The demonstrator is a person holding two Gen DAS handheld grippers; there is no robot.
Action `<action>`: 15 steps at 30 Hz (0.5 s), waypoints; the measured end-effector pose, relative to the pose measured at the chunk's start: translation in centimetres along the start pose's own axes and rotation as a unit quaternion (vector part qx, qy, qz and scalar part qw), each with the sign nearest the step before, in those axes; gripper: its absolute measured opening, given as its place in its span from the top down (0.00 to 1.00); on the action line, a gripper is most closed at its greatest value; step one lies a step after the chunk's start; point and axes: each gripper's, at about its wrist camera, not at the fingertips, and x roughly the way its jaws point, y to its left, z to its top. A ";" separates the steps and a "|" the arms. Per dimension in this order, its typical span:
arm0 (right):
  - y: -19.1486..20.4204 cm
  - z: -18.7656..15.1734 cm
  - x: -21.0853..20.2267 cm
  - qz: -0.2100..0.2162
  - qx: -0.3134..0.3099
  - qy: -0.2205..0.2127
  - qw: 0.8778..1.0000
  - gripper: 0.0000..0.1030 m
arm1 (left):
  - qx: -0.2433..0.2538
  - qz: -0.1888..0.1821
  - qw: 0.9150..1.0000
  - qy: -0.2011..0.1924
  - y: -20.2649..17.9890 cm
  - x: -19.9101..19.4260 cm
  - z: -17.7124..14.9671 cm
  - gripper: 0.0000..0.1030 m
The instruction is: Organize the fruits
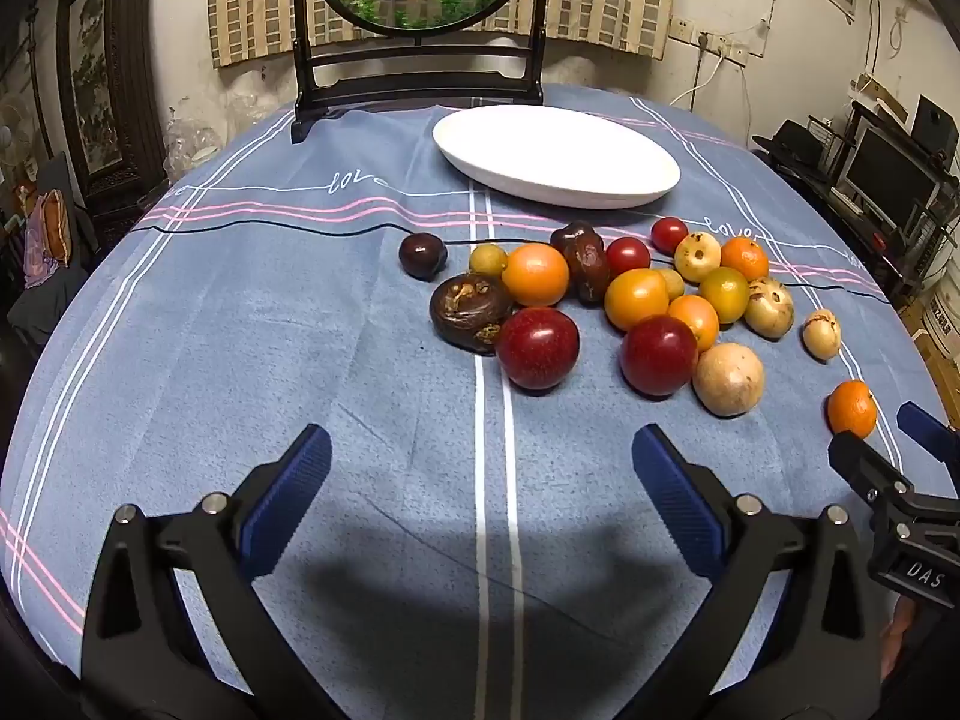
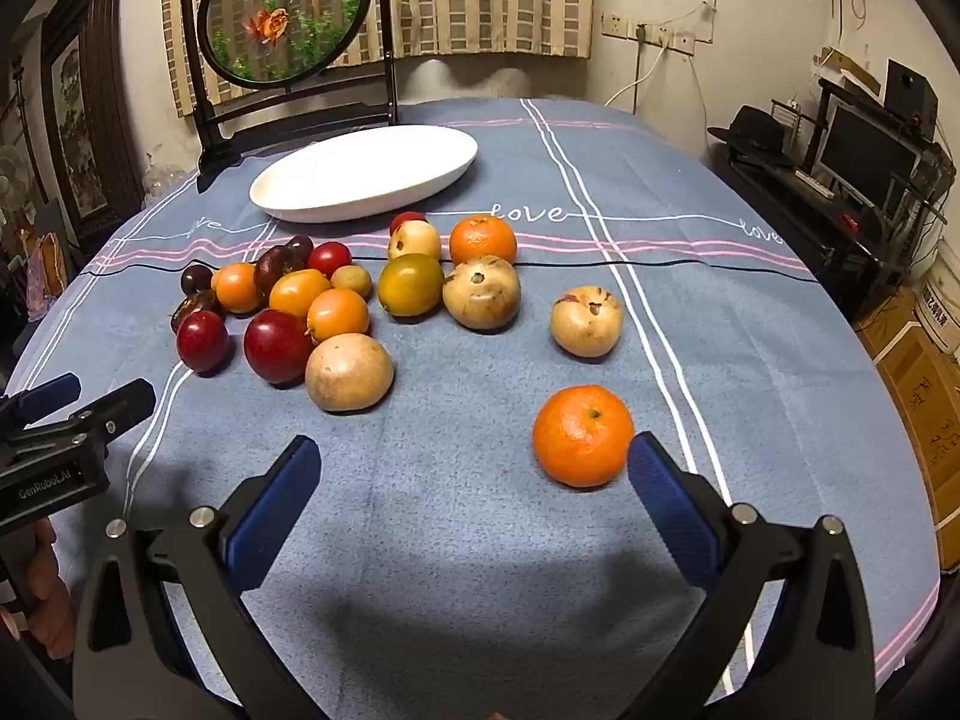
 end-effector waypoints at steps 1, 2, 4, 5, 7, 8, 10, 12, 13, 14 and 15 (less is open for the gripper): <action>0.1 0.0 0.1 0.000 0.001 0.002 1.000 0.01 | 0.000 0.000 1.000 -0.001 0.0 0.0 0.0 0.02; 0.1 0.0 0.1 0.001 0.001 0.003 1.000 0.01 | 0.000 -0.001 1.000 -0.001 0.0 0.0 0.0 0.02; 0.0 0.0 0.2 0.003 0.004 0.006 1.000 0.01 | -0.001 -0.003 1.000 -0.003 0.0 0.0 0.0 0.02; 0.0 0.0 0.1 0.003 0.004 0.005 1.000 0.01 | 0.000 -0.003 1.000 -0.005 0.0 -0.1 0.0 0.02; 0.0 0.0 0.1 0.002 0.004 0.005 1.000 0.01 | -0.001 -0.003 1.000 -0.005 -0.1 -0.1 -0.1 0.02; -0.2 0.0 0.3 0.002 -0.001 0.002 1.000 0.01 | -0.001 -0.003 1.000 -0.005 -0.1 -0.1 -0.1 0.02; -0.1 0.0 0.2 0.003 0.001 0.002 1.000 0.01 | -0.001 -0.004 1.000 -0.003 -0.1 0.0 -0.1 0.02; -0.2 0.1 0.2 0.005 0.002 0.003 1.000 0.01 | -0.002 -0.003 1.000 -0.002 -0.1 0.0 0.0 0.02; -0.3 0.2 0.3 0.006 0.002 0.003 1.000 0.01 | -0.001 -0.003 1.000 -0.002 -0.1 0.0 0.0 0.02; 0.0 0.1 0.1 0.003 0.000 0.004 1.000 0.01 | -0.001 -0.003 1.000 -0.001 -0.1 0.0 0.0 0.02; 0.0 0.1 0.1 0.003 0.000 0.005 1.000 0.01 | -0.002 -0.003 1.000 -0.002 -0.1 0.0 0.0 0.02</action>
